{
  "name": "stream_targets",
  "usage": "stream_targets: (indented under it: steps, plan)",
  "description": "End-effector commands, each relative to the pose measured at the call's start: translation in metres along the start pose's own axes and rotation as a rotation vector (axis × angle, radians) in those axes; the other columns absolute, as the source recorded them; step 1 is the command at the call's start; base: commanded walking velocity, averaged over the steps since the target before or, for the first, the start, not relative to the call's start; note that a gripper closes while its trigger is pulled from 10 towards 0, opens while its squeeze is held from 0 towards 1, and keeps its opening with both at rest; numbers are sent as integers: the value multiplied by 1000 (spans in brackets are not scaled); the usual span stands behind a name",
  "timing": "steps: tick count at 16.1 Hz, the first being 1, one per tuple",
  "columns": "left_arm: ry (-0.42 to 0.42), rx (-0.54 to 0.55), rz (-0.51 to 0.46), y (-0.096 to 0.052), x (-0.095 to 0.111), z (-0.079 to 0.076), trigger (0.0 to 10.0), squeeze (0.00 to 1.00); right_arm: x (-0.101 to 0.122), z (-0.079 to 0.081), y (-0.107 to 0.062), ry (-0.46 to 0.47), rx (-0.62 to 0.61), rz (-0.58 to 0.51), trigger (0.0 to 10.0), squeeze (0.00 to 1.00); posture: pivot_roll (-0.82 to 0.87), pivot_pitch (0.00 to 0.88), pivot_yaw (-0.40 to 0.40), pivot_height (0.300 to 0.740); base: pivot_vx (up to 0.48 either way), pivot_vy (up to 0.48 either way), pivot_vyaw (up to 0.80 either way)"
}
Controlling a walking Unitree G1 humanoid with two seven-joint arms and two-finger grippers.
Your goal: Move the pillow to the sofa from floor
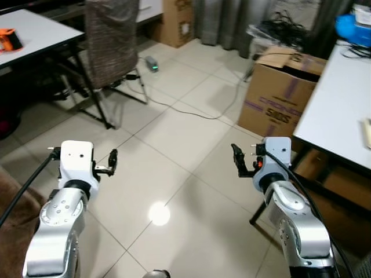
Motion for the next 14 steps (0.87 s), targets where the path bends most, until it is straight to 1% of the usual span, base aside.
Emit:
stream_targets:
  steps: [1,2,5,7,8,9,11,12,14]
  plan:
    - [6,-10,-8,-1,0,-3,10000,0,6,-2,0,24,3,0,10000,1000,-50,0,-21,740,0,0,800]
    - [8,-15,-13,-2,2,-5,10000,0,7,-3,0,46,4,4,10000,1000,-47,0,-26,740,0,0,800]
    - [12,-5,-14,-1,5,-5,10000,0,14,-4,2,21,23,-22,10000,1000,-57,0,-25,740,0,0,800]
    - [57,-5,-18,-1,3,-5,10000,0,18,-3,0,14,29,-34,10000,1000,-60,0,-23,740,0,0,800]
    - [106,-11,-32,-1,4,-6,10000,0,18,-3,-1,20,27,-31,10000,1000,-53,0,-29,740,0,0,800]
    - [123,-4,-41,-3,4,-7,10000,0,15,-2,-3,29,29,-17,10000,1000,-31,0,-50,740,0,0,800]
    - [143,9,-45,-5,4,-6,10000,0,13,-1,-4,42,25,-9,10000,1000,-14,0,-64,740,0,0,800]
    - [152,27,-46,-7,4,-3,10000,0,10,0,-3,57,21,1,10000,1000,3,0,-78,740,0,0,800]
    - [141,53,-54,-10,5,5,10000,0,15,11,2,55,56,-7,10000,1000,11,0,-80,740,0,0,800]
Point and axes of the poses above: a point about 5 cm out from each wrist's last joint towards the gripper, its own y axis pointing out of the wrist towards the gripper, its own x axis along the axis of the wrist's last joint, z = x × y, the point moved 2 cm from there along y, pointing out of the wrist towards the gripper, and after that the axes turned 3 degrees about -y, right-handed, at the moved point
